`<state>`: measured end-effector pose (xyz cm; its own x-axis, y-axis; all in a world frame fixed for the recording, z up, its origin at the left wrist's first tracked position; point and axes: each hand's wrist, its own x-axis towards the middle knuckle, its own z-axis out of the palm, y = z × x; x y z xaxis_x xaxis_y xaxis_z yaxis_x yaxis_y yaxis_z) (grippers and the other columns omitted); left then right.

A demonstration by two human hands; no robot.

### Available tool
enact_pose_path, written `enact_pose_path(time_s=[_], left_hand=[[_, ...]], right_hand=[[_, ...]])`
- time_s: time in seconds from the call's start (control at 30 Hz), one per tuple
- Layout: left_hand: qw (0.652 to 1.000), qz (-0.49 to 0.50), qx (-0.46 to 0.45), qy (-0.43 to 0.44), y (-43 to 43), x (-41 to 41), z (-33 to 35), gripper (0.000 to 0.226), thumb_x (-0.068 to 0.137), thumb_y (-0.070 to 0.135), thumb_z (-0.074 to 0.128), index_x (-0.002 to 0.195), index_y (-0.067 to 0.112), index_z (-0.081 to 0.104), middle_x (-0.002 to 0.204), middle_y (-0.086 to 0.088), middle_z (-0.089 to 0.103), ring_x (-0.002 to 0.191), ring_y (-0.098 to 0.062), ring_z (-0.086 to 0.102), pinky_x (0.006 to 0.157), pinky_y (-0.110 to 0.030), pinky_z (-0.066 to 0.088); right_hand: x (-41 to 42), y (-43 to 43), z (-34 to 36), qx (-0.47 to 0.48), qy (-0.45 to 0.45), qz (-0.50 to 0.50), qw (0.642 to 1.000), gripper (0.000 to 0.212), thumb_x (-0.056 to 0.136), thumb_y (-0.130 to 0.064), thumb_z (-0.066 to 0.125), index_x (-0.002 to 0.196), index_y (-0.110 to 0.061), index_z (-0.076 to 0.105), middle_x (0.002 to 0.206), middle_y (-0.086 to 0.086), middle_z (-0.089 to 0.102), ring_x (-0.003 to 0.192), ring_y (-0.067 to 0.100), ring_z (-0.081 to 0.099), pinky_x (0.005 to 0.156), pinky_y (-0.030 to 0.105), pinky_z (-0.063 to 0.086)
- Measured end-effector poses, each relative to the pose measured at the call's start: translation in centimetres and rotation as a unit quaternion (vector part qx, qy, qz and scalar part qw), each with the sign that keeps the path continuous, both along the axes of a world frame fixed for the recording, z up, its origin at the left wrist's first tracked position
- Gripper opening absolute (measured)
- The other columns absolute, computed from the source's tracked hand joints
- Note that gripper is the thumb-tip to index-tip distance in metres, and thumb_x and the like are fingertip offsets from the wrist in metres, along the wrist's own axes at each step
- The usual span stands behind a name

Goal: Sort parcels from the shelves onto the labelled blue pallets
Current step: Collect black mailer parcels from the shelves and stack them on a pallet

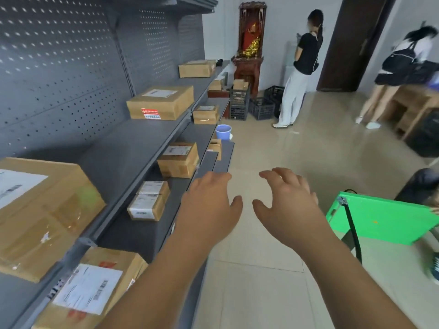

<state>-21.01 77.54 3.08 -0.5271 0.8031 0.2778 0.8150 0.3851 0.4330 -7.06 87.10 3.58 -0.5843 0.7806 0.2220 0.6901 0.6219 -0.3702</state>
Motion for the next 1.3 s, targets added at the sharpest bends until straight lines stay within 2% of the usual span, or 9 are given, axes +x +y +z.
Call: enact_pose_path(time_s=[0.3, 0.47, 0.63, 0.77, 0.9, 1.1, 1.3], left_hand=[[0.997, -0.072, -0.027, 0.012, 11.4, -5.1, -0.9, 0.05, 0.096, 0.046, 0.056, 0.142, 0.027, 0.049, 0.142, 0.003, 0.053, 0.128, -0.024, 0.048, 0.102, -0.045, 0.047], [0.995, -0.085, -0.039, 0.044, 19.1, -7.4, -1.4, 0.051, 0.095, 0.047, 0.054, 0.142, 0.028, 0.049, 0.143, 0.004, 0.053, 0.125, -0.024, 0.051, 0.101, -0.04, 0.042], [0.996, -0.068, -0.037, 0.054, 28.3, -9.7, -1.0, 0.048, 0.095, 0.047, 0.054, 0.14, 0.03, 0.05, 0.139, 0.005, 0.054, 0.122, -0.023, 0.051, 0.095, -0.04, 0.045], [0.996, -0.041, -0.038, 0.065, 35.6, -11.9, 0.5, 0.048, 0.095, 0.046, 0.055, 0.14, 0.03, 0.05, 0.14, 0.006, 0.054, 0.125, -0.023, 0.049, 0.095, -0.041, 0.044], [0.997, -0.007, -0.037, 0.06, 41.8, -14.8, 1.1, 0.037, 0.093, 0.044, 0.058, 0.128, 0.03, 0.054, 0.132, 0.005, 0.057, 0.118, -0.024, 0.052, 0.085, -0.038, 0.041], [0.998, 0.013, -0.046, 0.034, 49.8, -20.0, 0.1, 0.037, 0.093, 0.044, 0.058, 0.128, 0.034, 0.054, 0.132, 0.007, 0.055, 0.122, -0.023, 0.051, 0.094, -0.04, 0.043], [0.999, -0.001, -0.039, 0.032, 59.5, -27.7, -1.0, 0.036, 0.094, 0.044, 0.057, 0.126, 0.027, 0.054, 0.13, 0.004, 0.056, 0.118, -0.024, 0.051, 0.093, -0.041, 0.047]], right_hand=[[-3.6, 9.1, -1.1, -0.027, -0.01, -0.081, 0.996, 0.06, 0.089, -0.044, 0.061, 0.145, -0.035, 0.044, 0.155, -0.004, 0.039, 0.138, 0.025, 0.034, 0.11, 0.045, 0.032], [-6.0, 16.7, -2.0, -0.038, -0.001, -0.095, 0.995, 0.059, 0.089, -0.043, 0.062, 0.145, -0.034, 0.044, 0.154, -0.004, 0.04, 0.137, 0.026, 0.035, 0.108, 0.046, 0.033], [-8.8, 26.3, -1.9, -0.034, 0.008, -0.075, 0.997, 0.06, 0.089, -0.043, 0.061, 0.146, -0.034, 0.043, 0.153, -0.006, 0.039, 0.137, 0.025, 0.035, 0.108, 0.045, 0.031], [-11.4, 34.8, 0.1, -0.013, 0.006, -0.044, 0.999, 0.061, 0.089, -0.042, 0.06, 0.146, -0.034, 0.041, 0.154, -0.005, 0.037, 0.139, 0.025, 0.033, 0.11, 0.045, 0.03], [-14.8, 41.7, 1.0, 0.002, 0.004, -0.015, 1.0, 0.062, 0.089, -0.042, 0.06, 0.147, -0.033, 0.041, 0.154, -0.004, 0.037, 0.139, 0.026, 0.033, 0.11, 0.046, 0.029], [-20.5, 49.9, 0.0, -0.008, -0.007, 0.02, 1.0, 0.063, 0.089, -0.043, 0.058, 0.148, -0.034, 0.038, 0.153, -0.006, 0.037, 0.139, 0.024, 0.034, 0.11, 0.045, 0.031], [-27.8, 59.0, -0.8, 0.003, -0.01, 0.007, 1.0, 0.062, 0.088, -0.042, 0.059, 0.146, -0.033, 0.04, 0.152, -0.005, 0.039, 0.137, 0.024, 0.035, 0.109, 0.045, 0.032]])
